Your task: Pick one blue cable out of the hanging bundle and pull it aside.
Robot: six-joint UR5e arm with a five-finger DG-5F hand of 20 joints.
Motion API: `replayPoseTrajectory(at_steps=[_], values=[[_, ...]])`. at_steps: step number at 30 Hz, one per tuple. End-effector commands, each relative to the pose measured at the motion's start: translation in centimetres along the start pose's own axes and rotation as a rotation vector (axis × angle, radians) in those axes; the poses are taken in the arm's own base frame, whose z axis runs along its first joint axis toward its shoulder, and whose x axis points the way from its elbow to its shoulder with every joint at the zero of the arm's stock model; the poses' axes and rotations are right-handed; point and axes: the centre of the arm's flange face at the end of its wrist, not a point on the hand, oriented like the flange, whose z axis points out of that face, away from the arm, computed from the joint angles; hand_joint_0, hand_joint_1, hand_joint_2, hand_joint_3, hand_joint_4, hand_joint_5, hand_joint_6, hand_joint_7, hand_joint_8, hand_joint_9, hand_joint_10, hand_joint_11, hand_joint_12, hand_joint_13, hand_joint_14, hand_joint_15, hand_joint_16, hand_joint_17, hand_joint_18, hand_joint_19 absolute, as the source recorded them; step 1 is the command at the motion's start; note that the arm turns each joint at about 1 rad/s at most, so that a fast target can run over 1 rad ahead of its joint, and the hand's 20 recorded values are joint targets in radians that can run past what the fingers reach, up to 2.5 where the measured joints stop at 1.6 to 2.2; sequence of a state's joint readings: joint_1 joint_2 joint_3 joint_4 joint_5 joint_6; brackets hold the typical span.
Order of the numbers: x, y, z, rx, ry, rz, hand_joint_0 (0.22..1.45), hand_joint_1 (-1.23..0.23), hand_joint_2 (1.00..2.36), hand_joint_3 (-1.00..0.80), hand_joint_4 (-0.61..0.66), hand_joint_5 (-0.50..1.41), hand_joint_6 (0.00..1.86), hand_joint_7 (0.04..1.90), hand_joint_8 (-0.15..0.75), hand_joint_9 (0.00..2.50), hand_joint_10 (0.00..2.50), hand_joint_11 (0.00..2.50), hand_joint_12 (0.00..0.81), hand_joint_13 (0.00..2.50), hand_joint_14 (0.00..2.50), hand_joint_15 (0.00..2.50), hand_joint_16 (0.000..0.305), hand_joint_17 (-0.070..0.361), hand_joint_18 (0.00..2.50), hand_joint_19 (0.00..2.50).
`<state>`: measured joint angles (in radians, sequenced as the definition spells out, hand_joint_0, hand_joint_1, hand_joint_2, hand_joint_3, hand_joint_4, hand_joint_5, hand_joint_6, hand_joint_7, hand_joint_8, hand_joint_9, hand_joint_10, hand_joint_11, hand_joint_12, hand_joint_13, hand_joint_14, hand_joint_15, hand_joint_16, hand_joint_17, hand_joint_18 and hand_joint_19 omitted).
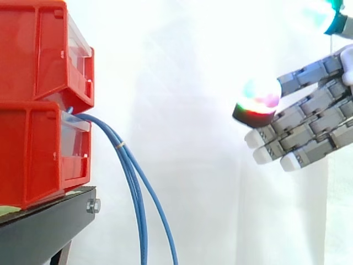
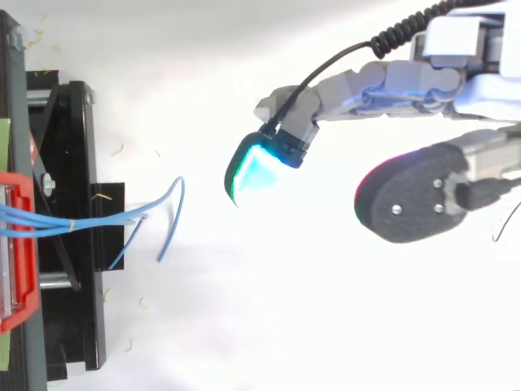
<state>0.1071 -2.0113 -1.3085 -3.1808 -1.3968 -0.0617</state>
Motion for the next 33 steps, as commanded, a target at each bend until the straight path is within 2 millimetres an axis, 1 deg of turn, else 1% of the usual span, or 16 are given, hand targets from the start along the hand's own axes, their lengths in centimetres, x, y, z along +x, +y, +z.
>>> replayPoseTrajectory(at_steps=[1, 2, 4, 5, 7, 13, 16, 20, 22, 23, 25, 26, 27, 28, 30, 33], values=[[0.0, -1.6, 1.1, 0.016, -0.033, -0.001, 0.47, -0.41, 1.00, -0.50, 0.20, -0.25, 0.50, 0.69, 0.261, 0.18, 0.00, 0.00, 0.359, 0.08, 0.00, 0.07, 0.062, 0.139, 0.00, 0.13], [0.0, -1.6, 1.1, 0.015, -0.035, -0.002, 0.47, -0.41, 1.00, -0.50, 0.20, -0.25, 0.50, 0.69, 0.261, 0.19, 0.00, 0.00, 0.358, 0.08, 0.00, 0.07, 0.061, 0.138, 0.00, 0.12], [0.1, -2.9, 2.1, 0.019, -0.050, -0.001, 0.48, -0.44, 1.00, -0.50, 0.21, -0.24, 0.50, 0.69, 0.270, 0.23, 0.00, 0.00, 0.360, 0.12, 0.00, 0.04, 0.062, 0.139, 0.05, 0.10], [0.0, -3.0, 2.3, 0.011, -0.057, 0.000, 0.48, -0.44, 1.00, -0.50, 0.21, -0.24, 0.50, 0.69, 0.270, 0.23, 0.00, 0.00, 0.359, 0.12, 0.00, 0.04, 0.062, 0.139, 0.05, 0.11], [-0.2, -4.4, 3.3, 0.014, -0.075, 0.002, 0.48, -0.44, 1.00, -0.50, 0.21, -0.24, 0.50, 0.69, 0.271, 0.24, 0.00, 0.00, 0.359, 0.13, 0.00, 0.05, 0.062, 0.139, 0.06, 0.11], [-0.2, -4.5, 4.2, -0.039, -0.095, 0.009, 0.48, -0.44, 1.00, -0.50, 0.22, -0.24, 0.50, 0.69, 0.273, 0.26, 0.00, 0.00, 0.358, 0.14, 0.00, 0.06, 0.061, 0.137, 0.08, 0.12], [0.0, -6.3, 5.5, -0.037, -0.115, -0.001, 0.48, -0.44, 1.00, -0.49, 0.22, -0.24, 0.50, 0.69, 0.272, 0.26, 0.00, 0.00, 0.358, 0.15, 0.00, 0.06, 0.061, 0.138, 0.09, 0.13], [0.8, -9.1, 7.4, -0.045, -0.113, 0.006, 0.48, -0.44, 1.00, -0.50, 0.22, -0.24, 0.50, 0.70, 0.273, 0.26, 0.00, 0.00, 0.356, 0.15, 0.00, 0.06, 0.061, 0.138, 0.10, 0.14], [1.0, -9.0, 7.9, -0.076, -0.113, 0.009, 0.48, -0.44, 1.00, -0.50, 0.22, -0.24, 0.50, 0.70, 0.273, 0.27, 0.00, 0.00, 0.356, 0.16, 0.00, 0.06, 0.061, 0.138, 0.11, 0.14], [1.3, -10.1, 8.7, -0.086, -0.117, 0.011, 0.48, -0.44, 1.00, -0.50, 0.22, -0.24, 0.50, 0.69, 0.273, 0.26, 0.00, 0.00, 0.356, 0.16, 0.00, 0.07, 0.061, 0.138, 0.11, 0.14], [1.6, -10.6, 9.2, -0.100, -0.115, 0.014, 0.48, -0.44, 1.00, -0.50, 0.22, -0.24, 0.50, 0.70, 0.273, 0.26, 0.00, 0.00, 0.356, 0.16, 0.00, 0.07, 0.061, 0.138, 0.12, 0.15], [1.9, -12.1, 10.0, -0.102, -0.112, 0.016, 0.48, -0.44, 1.00, -0.49, 0.22, -0.24, 0.50, 0.69, 0.274, 0.27, 0.00, 0.00, 0.356, 0.16, 0.00, 0.06, 0.061, 0.138, 0.12, 0.15], [2.1, -12.7, 10.3, -0.102, -0.109, 0.017, 0.48, -0.44, 1.00, -0.49, 0.22, -0.24, 0.50, 0.69, 0.274, 0.27, 0.00, 0.00, 0.356, 0.16, 0.00, 0.06, 0.061, 0.138, 0.12, 0.15], [2.5, -14.1, 11.1, -0.113, -0.106, 0.020, 0.48, -0.44, 1.00, -0.49, 0.22, -0.24, 0.50, 0.70, 0.275, 0.27, 0.00, 0.00, 0.357, 0.16, 0.00, 0.07, 0.061, 0.137, 0.13, 0.15], [3.0, -14.7, 12.0, -0.152, -0.105, 0.032, 0.48, -0.44, 1.00, -0.50, 0.22, -0.24, 0.50, 0.70, 0.275, 0.27, 0.00, 0.00, 0.358, 0.17, 0.00, 0.07, 0.061, 0.137, 0.13, 0.15], [3.3, -15.0, 12.7, -0.200, -0.109, 0.039, 0.48, -0.44, 1.00, -0.50, 0.22, -0.24, 0.50, 0.69, 0.276, 0.28, 0.00, 0.00, 0.358, 0.18, 0.00, 0.06, 0.061, 0.137, 0.14, 0.14]])
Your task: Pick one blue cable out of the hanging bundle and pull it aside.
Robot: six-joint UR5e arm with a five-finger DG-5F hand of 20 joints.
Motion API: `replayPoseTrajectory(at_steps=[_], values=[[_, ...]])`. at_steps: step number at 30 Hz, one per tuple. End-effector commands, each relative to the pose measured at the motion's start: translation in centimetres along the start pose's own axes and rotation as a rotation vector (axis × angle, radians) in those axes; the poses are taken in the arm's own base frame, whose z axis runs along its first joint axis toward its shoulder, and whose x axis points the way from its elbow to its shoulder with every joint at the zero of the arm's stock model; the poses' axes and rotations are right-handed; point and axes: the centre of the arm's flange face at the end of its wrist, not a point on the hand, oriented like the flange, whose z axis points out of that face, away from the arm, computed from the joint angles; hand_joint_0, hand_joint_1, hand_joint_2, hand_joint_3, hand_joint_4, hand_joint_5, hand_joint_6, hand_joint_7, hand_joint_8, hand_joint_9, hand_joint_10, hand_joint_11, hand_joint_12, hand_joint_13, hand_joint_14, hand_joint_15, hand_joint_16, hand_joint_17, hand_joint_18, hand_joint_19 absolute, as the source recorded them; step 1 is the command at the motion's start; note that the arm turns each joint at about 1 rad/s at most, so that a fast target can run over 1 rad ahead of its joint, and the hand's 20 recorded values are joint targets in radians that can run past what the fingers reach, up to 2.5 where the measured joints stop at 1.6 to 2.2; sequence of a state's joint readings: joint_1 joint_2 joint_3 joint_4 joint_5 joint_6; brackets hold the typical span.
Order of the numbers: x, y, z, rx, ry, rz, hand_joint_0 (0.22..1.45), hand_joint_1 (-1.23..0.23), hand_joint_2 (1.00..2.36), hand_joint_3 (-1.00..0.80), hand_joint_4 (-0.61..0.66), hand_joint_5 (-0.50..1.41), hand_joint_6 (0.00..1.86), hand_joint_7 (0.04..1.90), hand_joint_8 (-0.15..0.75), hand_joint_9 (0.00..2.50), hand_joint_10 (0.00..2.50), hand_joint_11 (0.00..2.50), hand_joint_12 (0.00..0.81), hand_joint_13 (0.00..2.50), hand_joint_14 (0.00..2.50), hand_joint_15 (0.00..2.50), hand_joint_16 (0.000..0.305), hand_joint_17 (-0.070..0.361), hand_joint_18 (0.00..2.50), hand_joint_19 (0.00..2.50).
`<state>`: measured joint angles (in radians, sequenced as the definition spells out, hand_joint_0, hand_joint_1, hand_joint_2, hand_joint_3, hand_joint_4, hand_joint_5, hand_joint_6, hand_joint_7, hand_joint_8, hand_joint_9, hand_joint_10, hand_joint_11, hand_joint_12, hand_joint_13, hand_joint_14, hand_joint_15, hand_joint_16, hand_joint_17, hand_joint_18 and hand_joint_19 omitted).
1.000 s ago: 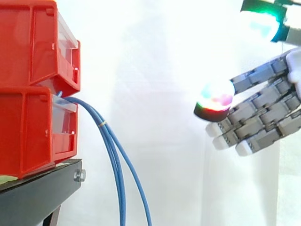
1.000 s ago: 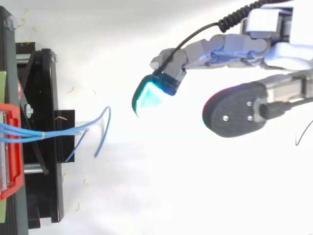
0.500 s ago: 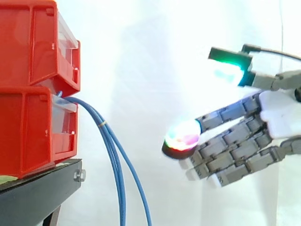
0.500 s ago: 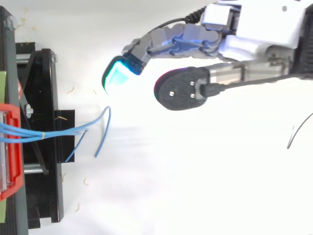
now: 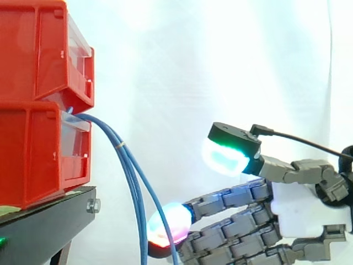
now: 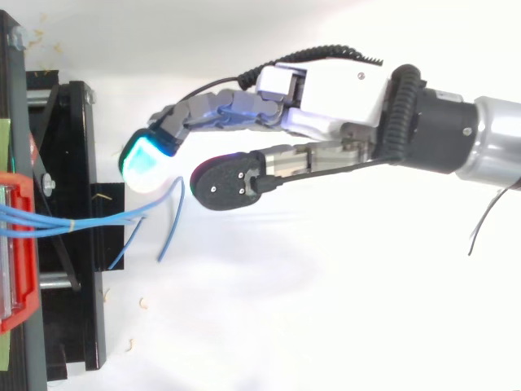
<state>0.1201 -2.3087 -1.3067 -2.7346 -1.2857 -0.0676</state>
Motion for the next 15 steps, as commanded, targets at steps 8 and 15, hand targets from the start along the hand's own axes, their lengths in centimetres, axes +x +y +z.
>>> replayPoseTrajectory(at_steps=[8, 15], values=[[1.8, -4.7, 2.5, -0.078, 0.005, 0.030, 0.48, -0.44, 1.00, -0.50, 0.21, -0.24, 0.50, 0.70, 0.276, 0.28, 0.00, 0.00, 0.359, 0.19, 0.00, 0.07, 0.061, 0.137, 0.16, 0.15], [2.7, -4.1, 2.8, -0.119, 0.010, 0.033, 0.48, -0.44, 1.00, -0.50, 0.21, -0.24, 0.50, 0.70, 0.275, 0.28, 0.00, 0.00, 0.361, 0.19, 0.00, 0.07, 0.061, 0.137, 0.17, 0.16]])
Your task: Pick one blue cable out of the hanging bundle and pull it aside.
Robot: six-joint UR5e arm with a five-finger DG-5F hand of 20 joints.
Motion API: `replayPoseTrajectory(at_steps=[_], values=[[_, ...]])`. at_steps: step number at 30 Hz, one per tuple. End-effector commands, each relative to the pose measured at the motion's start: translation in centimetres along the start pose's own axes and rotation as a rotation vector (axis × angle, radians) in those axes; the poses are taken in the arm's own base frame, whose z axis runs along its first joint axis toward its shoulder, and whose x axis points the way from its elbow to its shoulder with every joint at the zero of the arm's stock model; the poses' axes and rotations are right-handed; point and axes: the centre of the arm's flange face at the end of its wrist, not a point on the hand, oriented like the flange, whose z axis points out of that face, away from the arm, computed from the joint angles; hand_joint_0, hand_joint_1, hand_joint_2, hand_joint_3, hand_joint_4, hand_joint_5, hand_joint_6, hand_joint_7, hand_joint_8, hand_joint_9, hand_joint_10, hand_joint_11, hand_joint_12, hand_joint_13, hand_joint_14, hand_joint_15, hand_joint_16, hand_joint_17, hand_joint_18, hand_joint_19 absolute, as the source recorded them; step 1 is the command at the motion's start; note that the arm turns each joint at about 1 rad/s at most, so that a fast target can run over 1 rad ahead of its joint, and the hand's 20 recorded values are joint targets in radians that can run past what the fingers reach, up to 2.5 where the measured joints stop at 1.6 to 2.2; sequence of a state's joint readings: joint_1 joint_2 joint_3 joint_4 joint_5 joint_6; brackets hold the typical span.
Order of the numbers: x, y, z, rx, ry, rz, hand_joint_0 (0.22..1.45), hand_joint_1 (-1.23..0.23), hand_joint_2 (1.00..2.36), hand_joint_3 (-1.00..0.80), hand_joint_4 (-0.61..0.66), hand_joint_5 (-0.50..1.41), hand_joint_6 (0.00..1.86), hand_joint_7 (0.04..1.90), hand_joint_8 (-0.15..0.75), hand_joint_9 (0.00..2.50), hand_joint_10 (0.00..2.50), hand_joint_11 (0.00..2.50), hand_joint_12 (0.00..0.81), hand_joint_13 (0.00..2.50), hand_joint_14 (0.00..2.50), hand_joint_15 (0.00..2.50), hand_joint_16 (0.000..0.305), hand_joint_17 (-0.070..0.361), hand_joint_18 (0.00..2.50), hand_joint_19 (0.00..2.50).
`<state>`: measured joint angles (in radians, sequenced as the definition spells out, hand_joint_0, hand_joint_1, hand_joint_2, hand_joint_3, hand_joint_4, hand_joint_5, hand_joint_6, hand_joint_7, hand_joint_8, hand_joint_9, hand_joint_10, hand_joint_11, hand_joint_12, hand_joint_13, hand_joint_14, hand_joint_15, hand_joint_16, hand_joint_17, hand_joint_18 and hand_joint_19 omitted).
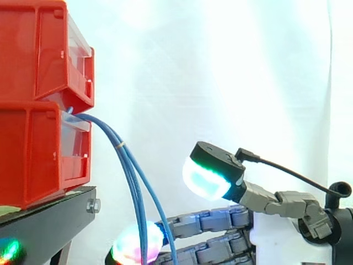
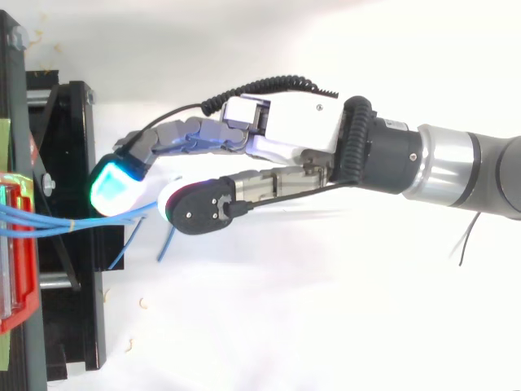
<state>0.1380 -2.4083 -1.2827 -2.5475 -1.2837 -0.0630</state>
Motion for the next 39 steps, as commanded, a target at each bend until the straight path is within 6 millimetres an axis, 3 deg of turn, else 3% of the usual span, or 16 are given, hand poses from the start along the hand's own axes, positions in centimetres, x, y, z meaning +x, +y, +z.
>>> replayPoseTrajectory(at_steps=[1, 18, 29, 39], values=[[0.8, 0.1, 0.1, -0.011, 0.007, -0.009, 0.48, -0.44, 1.00, -0.50, 0.22, -0.24, 0.50, 0.69, 0.275, 0.28, 0.00, 0.00, 0.361, 0.19, 0.00, 0.07, 0.061, 0.137, 0.17, 0.16], [3.8, 1.5, 0.8, -0.069, 0.023, -0.089, 0.48, -0.45, 1.00, -0.50, 0.30, -0.21, 0.50, 0.74, 0.286, 0.34, 0.00, 0.00, 0.360, 0.23, 0.00, 0.09, 0.061, 0.137, 0.21, 0.18], [3.8, 2.7, 1.6, -0.126, 0.004, -0.116, 0.51, -0.48, 1.00, -0.48, 0.38, -0.15, 0.50, 0.88, 0.291, 0.41, 0.00, 0.00, 0.347, 0.30, 0.00, 0.11, 0.057, 0.129, 0.30, 0.20], [3.3, 3.3, 2.0, -0.129, 0.010, -0.111, 0.53, -0.50, 1.00, -0.45, 0.35, -0.12, 0.50, 1.06, 0.289, 0.46, 0.00, 0.02, 0.336, 0.34, 0.00, 0.12, 0.055, 0.124, 0.35, 0.22]])
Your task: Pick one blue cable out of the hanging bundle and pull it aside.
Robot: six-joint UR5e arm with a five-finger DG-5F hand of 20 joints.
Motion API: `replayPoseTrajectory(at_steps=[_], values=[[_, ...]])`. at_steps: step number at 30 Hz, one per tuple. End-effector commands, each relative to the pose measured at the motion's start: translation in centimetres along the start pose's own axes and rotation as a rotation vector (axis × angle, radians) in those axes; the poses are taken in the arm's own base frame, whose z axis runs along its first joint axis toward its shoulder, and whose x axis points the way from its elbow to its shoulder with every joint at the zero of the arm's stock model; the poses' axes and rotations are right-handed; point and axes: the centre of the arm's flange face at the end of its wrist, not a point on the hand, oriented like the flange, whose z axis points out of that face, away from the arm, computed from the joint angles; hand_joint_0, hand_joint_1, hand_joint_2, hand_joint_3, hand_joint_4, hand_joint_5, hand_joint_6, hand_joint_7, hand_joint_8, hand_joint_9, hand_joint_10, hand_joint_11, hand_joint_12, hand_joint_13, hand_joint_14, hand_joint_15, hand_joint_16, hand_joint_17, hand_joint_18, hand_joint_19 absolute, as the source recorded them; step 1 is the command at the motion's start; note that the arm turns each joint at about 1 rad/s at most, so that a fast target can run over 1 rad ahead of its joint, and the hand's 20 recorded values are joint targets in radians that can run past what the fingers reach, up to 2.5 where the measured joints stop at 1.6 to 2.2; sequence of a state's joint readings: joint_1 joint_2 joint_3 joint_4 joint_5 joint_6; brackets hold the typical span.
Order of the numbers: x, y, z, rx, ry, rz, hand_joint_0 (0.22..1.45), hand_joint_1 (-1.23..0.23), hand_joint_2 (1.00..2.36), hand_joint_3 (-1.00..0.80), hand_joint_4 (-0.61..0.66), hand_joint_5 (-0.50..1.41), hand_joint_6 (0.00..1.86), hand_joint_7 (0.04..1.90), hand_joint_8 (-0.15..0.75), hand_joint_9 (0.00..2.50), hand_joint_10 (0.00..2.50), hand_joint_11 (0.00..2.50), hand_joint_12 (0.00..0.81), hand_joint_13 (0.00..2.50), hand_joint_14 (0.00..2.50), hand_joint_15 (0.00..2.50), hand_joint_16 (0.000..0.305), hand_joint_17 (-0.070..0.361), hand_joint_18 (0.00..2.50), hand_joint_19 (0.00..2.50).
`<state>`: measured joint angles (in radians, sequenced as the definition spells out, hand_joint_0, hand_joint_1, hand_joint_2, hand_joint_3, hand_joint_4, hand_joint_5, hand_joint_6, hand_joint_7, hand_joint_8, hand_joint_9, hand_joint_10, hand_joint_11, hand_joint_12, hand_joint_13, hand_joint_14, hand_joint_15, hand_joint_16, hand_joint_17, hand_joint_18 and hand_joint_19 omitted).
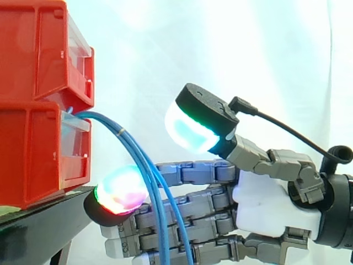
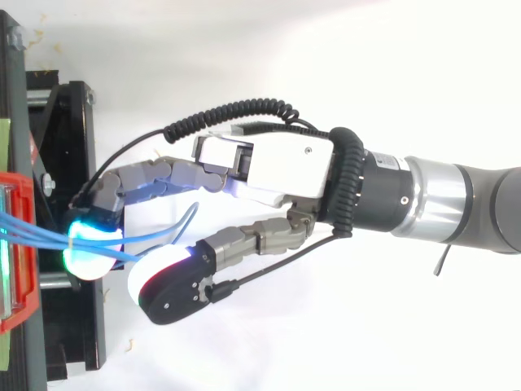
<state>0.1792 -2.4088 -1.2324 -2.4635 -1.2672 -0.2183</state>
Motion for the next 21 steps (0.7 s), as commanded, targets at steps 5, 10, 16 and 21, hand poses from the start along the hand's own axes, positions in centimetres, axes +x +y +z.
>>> replayPoseTrajectory(at_steps=[5, 10, 16, 21], values=[[-0.7, 0.0, 0.1, -0.002, 0.008, 0.024, 0.54, -0.52, 1.00, -0.45, 0.31, -0.11, 0.50, 1.18, 0.290, 0.48, 0.00, 0.04, 0.333, 0.36, 0.00, 0.13, 0.054, 0.122, 0.37, 0.23], [-1.5, 1.4, 1.3, 0.001, 0.029, 0.061, 0.55, -0.54, 1.00, -0.44, 0.25, -0.09, 0.50, 1.27, 0.289, 0.50, 0.00, 0.05, 0.333, 0.38, 0.00, 0.13, 0.053, 0.120, 0.39, 0.24], [-3.2, 3.0, 2.3, 0.068, 0.043, 0.044, 0.55, -0.55, 1.01, -0.43, 0.24, -0.09, 0.52, 1.30, 0.289, 0.51, 0.00, 0.06, 0.331, 0.38, 0.00, 0.13, 0.053, 0.119, 0.40, 0.23], [-3.8, 3.8, 2.7, 0.074, 0.041, 0.063, 0.56, -0.57, 1.01, -0.40, 0.22, -0.11, 0.59, 1.24, 0.289, 0.51, 0.00, 0.07, 0.330, 0.39, 0.00, 0.14, 0.052, 0.117, 0.42, 0.24]])
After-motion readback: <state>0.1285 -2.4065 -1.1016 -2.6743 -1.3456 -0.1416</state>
